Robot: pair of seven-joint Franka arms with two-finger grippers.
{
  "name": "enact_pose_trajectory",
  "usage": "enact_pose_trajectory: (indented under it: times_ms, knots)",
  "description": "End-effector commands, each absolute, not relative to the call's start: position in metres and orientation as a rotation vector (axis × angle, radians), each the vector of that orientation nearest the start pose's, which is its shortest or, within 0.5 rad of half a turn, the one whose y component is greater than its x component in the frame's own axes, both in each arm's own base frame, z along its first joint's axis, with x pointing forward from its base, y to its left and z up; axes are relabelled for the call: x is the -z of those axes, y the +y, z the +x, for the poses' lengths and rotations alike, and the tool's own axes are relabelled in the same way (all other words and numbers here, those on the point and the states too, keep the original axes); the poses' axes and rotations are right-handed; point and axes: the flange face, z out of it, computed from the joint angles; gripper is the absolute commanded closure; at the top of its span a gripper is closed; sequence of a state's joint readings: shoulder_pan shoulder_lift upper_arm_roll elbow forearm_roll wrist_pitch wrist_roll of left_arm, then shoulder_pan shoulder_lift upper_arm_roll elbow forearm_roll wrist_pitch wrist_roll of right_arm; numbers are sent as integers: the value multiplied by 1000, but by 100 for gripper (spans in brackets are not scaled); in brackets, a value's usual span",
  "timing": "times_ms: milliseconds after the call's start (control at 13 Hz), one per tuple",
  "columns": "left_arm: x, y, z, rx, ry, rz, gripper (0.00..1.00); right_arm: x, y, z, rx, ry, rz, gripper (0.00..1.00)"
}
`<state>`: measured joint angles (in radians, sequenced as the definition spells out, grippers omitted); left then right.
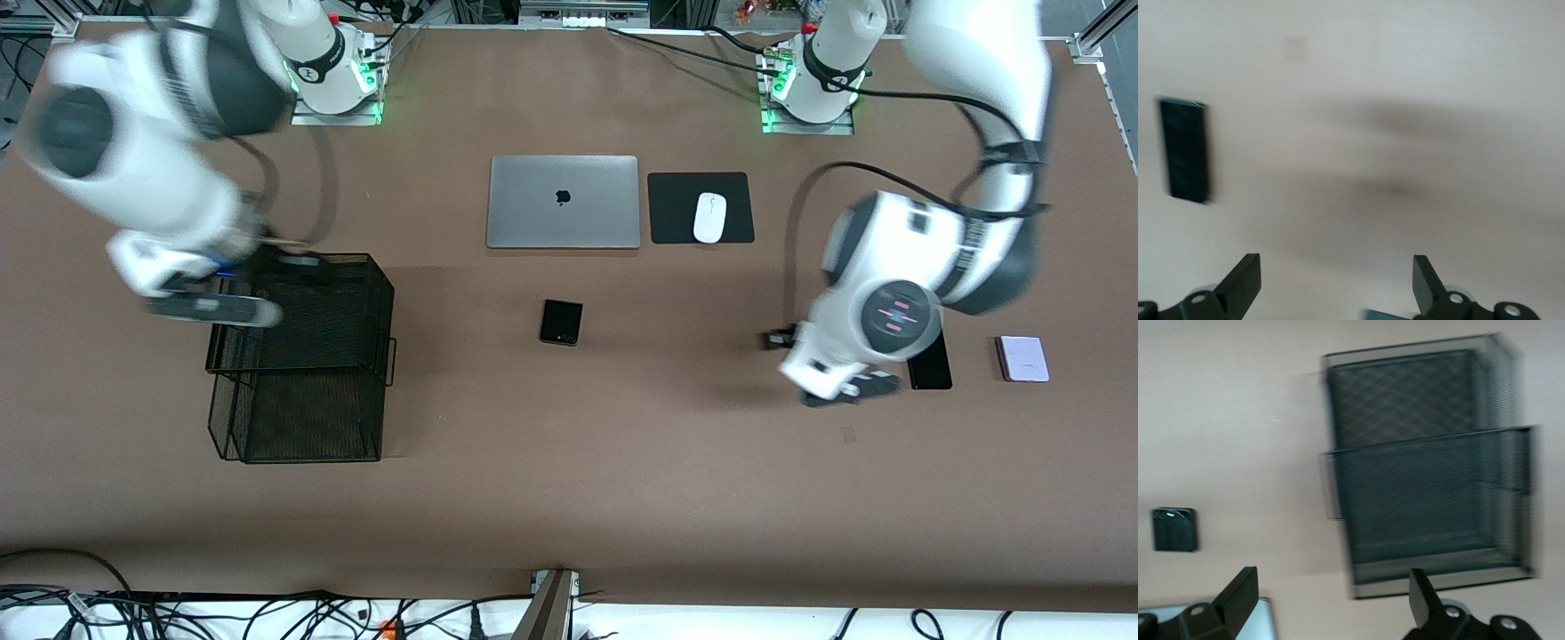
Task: Place phones with both arms
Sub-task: 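Grasp the flip phone with the right gripper while the left gripper reaches the black phone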
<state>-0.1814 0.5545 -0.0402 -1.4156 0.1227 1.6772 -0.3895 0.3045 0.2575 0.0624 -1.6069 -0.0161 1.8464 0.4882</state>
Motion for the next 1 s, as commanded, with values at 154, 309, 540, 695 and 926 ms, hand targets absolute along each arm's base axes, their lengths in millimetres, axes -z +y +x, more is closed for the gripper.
enact_pose_trajectory:
  times_ms: [154,309,540,695,926]
  knots:
    - [-333,9,670,-388,-38,-2957,0,-409,407,579,59,390,-3080,0]
    - [-318,68,669,-307,98,-3007,0,-382,463,569,64,487,-3050,0]
    - [-264,125,646,-180,140,-3051,0,-333,510,549,94,532,-3064,0]
    - [-228,138,619,-70,148,-3065,0,-290,520,540,79,517,-3113,0]
    - [-183,138,587,18,137,-3084,0,-250,528,536,108,511,-3111,0]
